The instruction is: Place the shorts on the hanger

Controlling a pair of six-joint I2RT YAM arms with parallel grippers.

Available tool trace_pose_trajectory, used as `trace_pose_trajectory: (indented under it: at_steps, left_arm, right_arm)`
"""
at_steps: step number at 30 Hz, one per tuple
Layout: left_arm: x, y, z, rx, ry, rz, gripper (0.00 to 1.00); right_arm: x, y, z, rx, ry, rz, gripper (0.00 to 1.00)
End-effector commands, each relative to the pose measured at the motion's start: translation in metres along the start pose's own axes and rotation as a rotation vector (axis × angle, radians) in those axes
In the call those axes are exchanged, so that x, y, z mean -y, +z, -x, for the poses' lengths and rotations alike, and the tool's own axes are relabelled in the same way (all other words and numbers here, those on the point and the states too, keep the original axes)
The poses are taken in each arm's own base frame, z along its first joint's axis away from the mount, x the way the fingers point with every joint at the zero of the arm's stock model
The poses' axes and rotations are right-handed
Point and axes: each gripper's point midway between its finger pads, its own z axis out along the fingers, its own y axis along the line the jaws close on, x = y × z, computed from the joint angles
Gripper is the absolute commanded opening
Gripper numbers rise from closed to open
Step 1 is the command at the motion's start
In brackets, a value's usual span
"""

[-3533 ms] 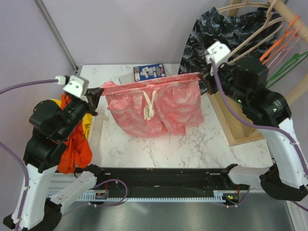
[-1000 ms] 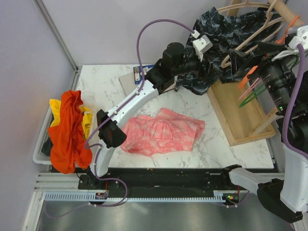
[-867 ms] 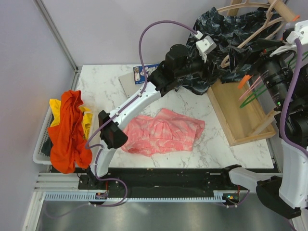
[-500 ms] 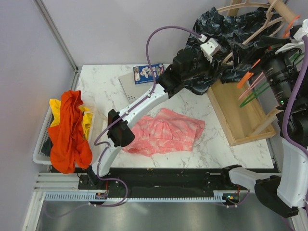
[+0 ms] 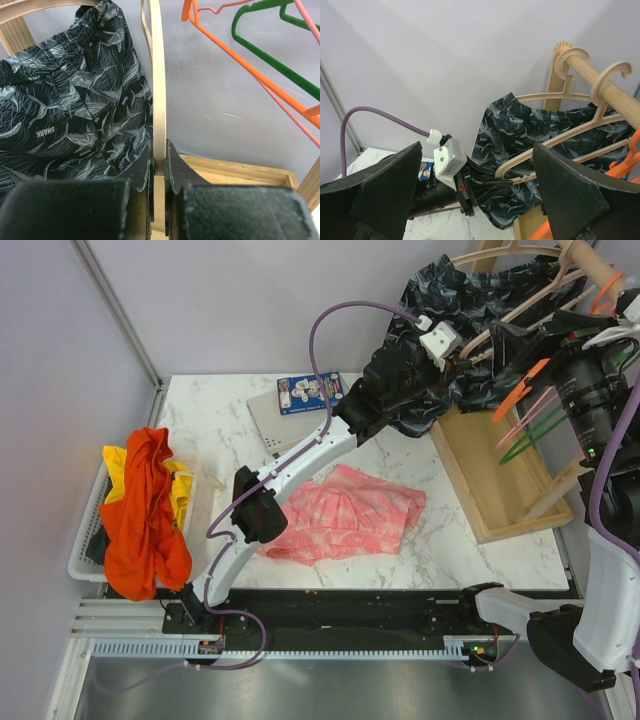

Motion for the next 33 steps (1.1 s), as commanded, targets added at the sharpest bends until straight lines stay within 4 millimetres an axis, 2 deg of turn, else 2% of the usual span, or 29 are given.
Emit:
trace_pose_trajectory:
  at_steps: [1, 6, 8, 11, 12, 13, 14, 20, 26, 29, 30, 32, 33]
  left_arm:
    - [-0.008, -0.004, 0.085, 0.230, 0.028, 0.051, 0.02]
    - [-0.009, -0.013, 0.115, 0.290, 0.011, 0.064, 0.02]
    - [-0.009, -0.016, 0.121, 0.284, -0.019, 0.062, 0.02]
    - [-0.019, -0.031, 0.138, 0.283, -0.068, 0.070, 0.02]
    - [-0.022, -0.032, 0.132, 0.262, -0.082, 0.067, 0.02]
    - [-0.029, -0.041, 0.145, 0.276, -0.080, 0.075, 0.02]
    - [-0.031, -0.044, 0.149, 0.278, -0.091, 0.072, 0.02]
    - [-0.035, -0.059, 0.162, 0.291, -0.078, 0.043, 0.02]
    - [-0.038, -0.062, 0.166, 0.290, -0.063, 0.059, 0.02]
    - [-0.041, -0.072, 0.164, 0.255, -0.043, 0.074, 0.02]
    - [-0.040, -0.080, 0.163, 0.235, -0.044, 0.076, 0.02]
    - [-0.044, -0.094, 0.155, 0.190, -0.041, 0.077, 0.02]
    - [-0.041, -0.099, 0.123, 0.116, -0.044, 0.065, 0.02]
  right_arm:
    - [0.010, -0.010, 0.032, 0.095, -0.008, -0.056, 0.98]
    - [0.014, -0.016, 0.038, 0.115, -0.003, -0.083, 0.98]
    - [0.016, -0.016, 0.037, 0.113, -0.008, -0.089, 0.98]
    - [0.017, -0.018, 0.039, 0.117, -0.013, -0.097, 0.98]
    - [0.017, -0.018, 0.039, 0.118, -0.014, -0.098, 0.98]
    - [0.018, -0.019, 0.040, 0.120, -0.018, -0.100, 0.98]
    - [0.018, -0.019, 0.040, 0.121, -0.018, -0.100, 0.98]
    - [0.022, -0.021, 0.044, 0.133, -0.014, -0.125, 0.98]
    - [0.027, -0.024, 0.053, 0.161, -0.007, -0.156, 0.98]
    - [0.026, -0.022, 0.053, 0.165, -0.004, -0.151, 0.98]
    - [0.026, -0.019, 0.047, 0.153, -0.005, -0.147, 0.98]
    - [0.023, -0.016, 0.043, 0.154, 0.002, -0.129, 0.98]
    - [0.019, -0.013, 0.034, 0.135, 0.005, -0.107, 0.98]
